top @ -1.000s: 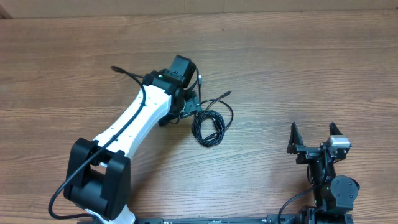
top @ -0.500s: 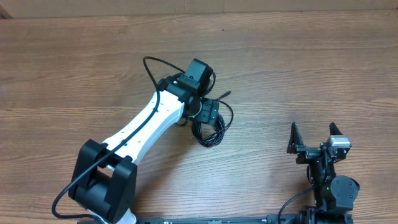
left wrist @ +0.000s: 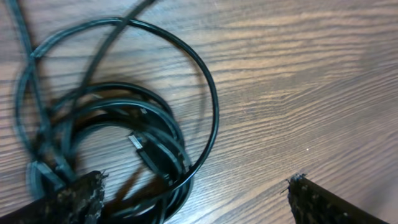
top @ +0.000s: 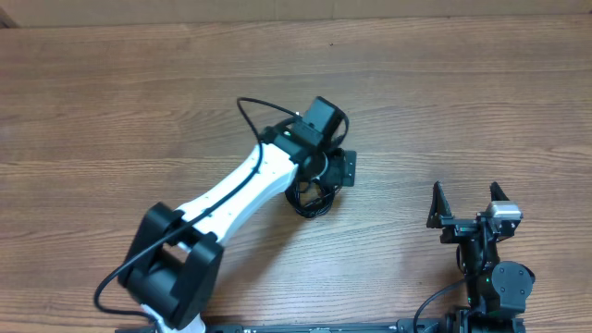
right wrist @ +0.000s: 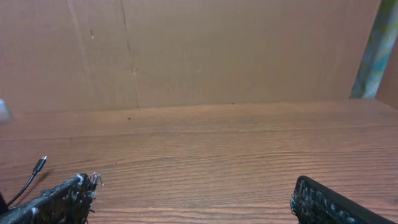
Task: Untangle cables
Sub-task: 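Lift the black cable coil upward with the left gripper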
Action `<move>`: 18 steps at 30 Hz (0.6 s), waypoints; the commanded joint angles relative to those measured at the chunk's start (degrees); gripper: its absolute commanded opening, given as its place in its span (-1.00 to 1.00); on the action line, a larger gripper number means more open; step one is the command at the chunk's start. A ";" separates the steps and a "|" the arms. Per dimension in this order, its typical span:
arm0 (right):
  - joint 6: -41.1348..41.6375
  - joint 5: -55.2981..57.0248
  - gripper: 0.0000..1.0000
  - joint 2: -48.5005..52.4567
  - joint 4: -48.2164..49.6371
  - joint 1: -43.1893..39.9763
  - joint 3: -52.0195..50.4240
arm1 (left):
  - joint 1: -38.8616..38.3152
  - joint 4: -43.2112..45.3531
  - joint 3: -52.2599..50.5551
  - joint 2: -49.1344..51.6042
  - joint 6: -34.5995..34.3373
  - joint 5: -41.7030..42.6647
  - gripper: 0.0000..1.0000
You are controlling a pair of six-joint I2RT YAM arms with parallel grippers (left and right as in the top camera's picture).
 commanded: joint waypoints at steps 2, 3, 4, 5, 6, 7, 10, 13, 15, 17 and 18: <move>0.42 -0.09 1.00 -0.68 0.22 0.28 -0.61 | -0.96 0.33 0.74 3.13 -3.34 -2.29 0.75; 0.42 -0.09 1.00 -0.68 0.24 0.28 -0.61 | -0.96 0.35 0.74 3.63 -4.09 -3.28 0.74; 0.42 -0.09 1.00 -0.68 0.22 0.28 -0.61 | -0.94 0.35 0.74 3.96 -4.63 -3.85 0.73; 0.42 -0.09 1.00 -0.68 0.22 0.28 -0.61 | -0.96 0.42 0.74 4.52 -5.66 -4.57 0.73; 0.42 -0.09 1.00 -0.68 0.22 0.28 -0.61 | -0.96 0.42 0.74 4.96 -6.54 -4.81 0.73; 0.42 -0.09 1.00 -0.68 0.24 0.28 -0.61 | -0.96 0.42 0.74 5.62 -7.19 -4.79 0.73; 0.42 -0.09 1.00 -0.68 0.22 0.28 -0.61 | -1.14 0.39 0.74 7.89 -9.05 -4.66 0.68; 0.42 -0.09 1.00 -0.68 0.22 0.28 -0.61 | -1.49 0.50 0.74 10.14 -11.34 -4.28 0.62; 0.42 -0.09 1.00 -0.68 0.22 0.28 -0.61 | -1.90 0.76 0.74 11.37 -11.98 -4.28 0.56; 0.42 -0.09 1.00 -0.68 0.22 0.28 -0.61 | -2.21 0.87 0.74 12.00 -12.04 -4.28 0.36; 0.42 -0.09 0.99 -0.68 0.22 0.28 -0.61 | -2.32 0.87 0.74 12.15 -12.02 -4.31 0.22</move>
